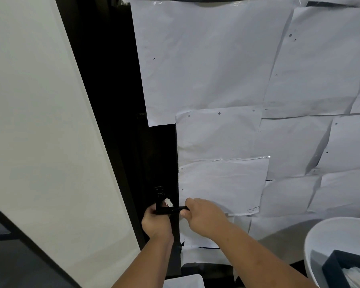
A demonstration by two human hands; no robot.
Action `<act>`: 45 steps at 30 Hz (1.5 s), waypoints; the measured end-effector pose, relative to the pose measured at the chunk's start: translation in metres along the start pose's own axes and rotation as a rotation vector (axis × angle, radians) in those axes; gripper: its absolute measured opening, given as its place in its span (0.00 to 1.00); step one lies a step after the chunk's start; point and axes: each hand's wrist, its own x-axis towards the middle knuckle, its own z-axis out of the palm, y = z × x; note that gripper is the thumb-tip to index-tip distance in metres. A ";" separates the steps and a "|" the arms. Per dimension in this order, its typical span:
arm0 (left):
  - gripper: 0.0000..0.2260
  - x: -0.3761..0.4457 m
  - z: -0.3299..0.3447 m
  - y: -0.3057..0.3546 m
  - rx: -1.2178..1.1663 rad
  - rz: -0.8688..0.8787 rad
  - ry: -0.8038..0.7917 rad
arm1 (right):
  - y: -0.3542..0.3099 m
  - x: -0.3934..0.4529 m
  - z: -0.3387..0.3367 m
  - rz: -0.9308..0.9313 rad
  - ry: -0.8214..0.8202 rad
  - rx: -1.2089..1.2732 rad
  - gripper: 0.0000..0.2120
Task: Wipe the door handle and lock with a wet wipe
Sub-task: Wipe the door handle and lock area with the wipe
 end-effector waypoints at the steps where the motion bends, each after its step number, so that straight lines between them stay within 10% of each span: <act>1: 0.06 0.001 -0.001 0.000 -0.023 -0.011 0.009 | 0.000 0.000 0.000 -0.002 0.001 -0.005 0.13; 26: 0.08 -0.012 0.010 0.006 -0.104 0.031 -0.147 | -0.002 0.000 -0.001 -0.007 0.004 -0.024 0.13; 34: 0.08 0.009 -0.010 -0.005 0.059 0.001 0.046 | -0.003 -0.001 -0.003 0.001 -0.006 -0.015 0.13; 45: 0.04 -0.001 -0.002 0.021 -0.461 -0.226 0.129 | -0.002 -0.002 0.000 0.002 0.000 -0.007 0.13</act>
